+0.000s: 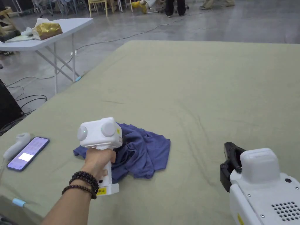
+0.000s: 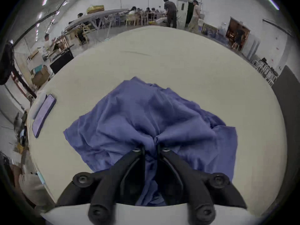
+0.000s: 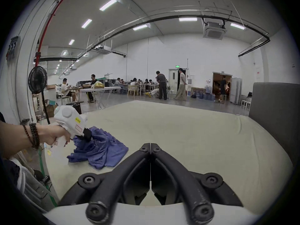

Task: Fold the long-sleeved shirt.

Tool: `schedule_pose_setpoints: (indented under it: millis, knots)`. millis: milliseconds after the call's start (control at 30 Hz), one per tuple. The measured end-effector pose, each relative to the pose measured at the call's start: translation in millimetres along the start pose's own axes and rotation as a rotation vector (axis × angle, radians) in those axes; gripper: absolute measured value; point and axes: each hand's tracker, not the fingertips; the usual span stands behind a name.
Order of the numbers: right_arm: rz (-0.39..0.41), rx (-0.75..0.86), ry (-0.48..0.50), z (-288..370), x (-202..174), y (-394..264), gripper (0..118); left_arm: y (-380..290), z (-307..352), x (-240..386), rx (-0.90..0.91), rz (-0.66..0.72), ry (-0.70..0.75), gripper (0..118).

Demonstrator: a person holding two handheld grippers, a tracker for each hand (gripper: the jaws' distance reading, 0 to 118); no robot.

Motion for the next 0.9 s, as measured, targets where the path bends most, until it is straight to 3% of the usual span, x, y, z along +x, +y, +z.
schedule_pose_setpoints:
  millis: [200,333,467,633,733,833,900]
  knots:
    - [-0.035,0.001,-0.023,20.5,20.7,-0.5,0,8.1,106.6,63.1,0.220,-0.129,-0.247,6]
    - [-0.042,0.016,-0.096,54.2,50.4,5.4,0,-3.3,174.5,161.0,0.290,-0.232,-0.404,6]
    - [-0.062,0.068,-0.210,102.6,92.0,13.0,0,-36.4,199.8,275.3,0.274,-0.337,-0.582,6]
    - [-0.073,0.082,-0.406,167.4,155.0,12.3,0,-105.3,183.2,434.2,0.151,-0.463,-0.802,6]
    - [-0.095,0.061,-0.504,196.8,188.4,4.3,0,-147.7,148.0,505.2,0.017,-0.436,-0.886,6]
    - [-0.097,0.036,-0.587,215.0,210.5,-3.6,0,-188.0,113.7,542.2,-0.079,-0.529,-0.832,6]
    - [-0.111,0.026,-0.602,219.5,219.9,-8.1,0,-194.6,91.2,540.8,-0.104,-0.502,-0.811,7]
